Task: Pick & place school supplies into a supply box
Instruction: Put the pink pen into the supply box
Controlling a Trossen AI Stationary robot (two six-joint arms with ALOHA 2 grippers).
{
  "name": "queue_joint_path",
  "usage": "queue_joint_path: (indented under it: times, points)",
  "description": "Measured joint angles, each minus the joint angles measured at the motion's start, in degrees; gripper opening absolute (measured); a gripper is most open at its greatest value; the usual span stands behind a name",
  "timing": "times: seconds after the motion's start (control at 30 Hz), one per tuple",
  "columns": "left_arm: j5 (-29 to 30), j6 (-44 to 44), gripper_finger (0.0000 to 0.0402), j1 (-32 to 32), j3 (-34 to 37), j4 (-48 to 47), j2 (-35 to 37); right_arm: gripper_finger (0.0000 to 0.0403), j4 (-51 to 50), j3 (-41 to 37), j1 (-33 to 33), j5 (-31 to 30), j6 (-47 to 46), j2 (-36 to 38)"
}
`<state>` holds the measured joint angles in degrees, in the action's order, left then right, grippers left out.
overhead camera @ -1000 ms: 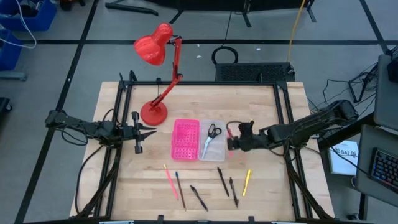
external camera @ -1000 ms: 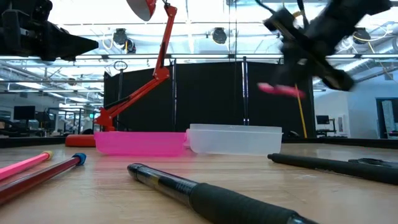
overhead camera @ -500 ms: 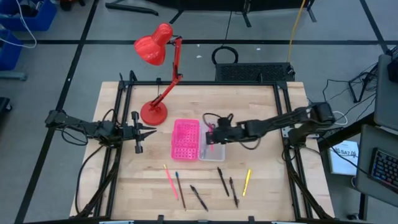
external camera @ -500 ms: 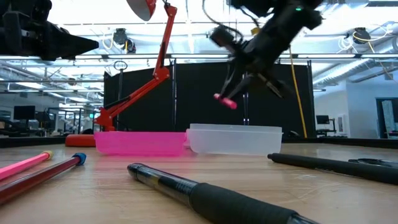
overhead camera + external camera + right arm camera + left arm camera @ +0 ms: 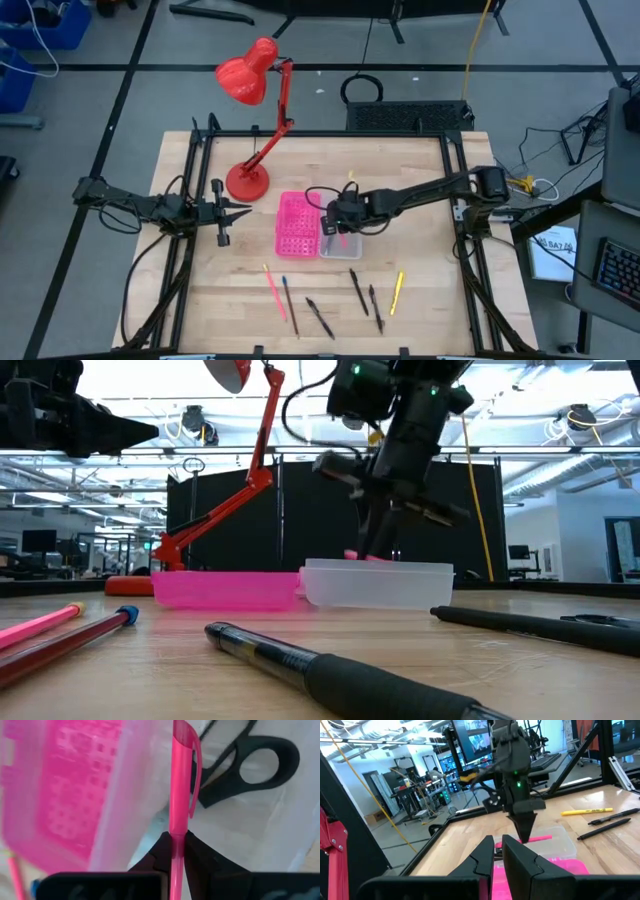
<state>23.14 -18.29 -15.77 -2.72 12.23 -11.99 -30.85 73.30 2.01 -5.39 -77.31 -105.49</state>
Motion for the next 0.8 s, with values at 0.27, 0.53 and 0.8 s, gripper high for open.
queue_joint_path:
  times: [0.27,0.53,0.8]
  points:
    - [0.1,0.0,0.0047,0.0,0.0,0.0,0.0,0.0020,0.2,0.0,-2.3,-0.1,3.9,-2.4]
    - [0.1,0.0,0.0047,0.0,0.0,0.0,0.0,0.0020,0.2,0.0,-2.9,-0.2,5.0,-4.2]
    - [0.1,0.1,0.0047,0.0,0.0,-0.1,0.0,0.0084,-1.1,0.0,-2.9,-0.4,5.2,-2.6]
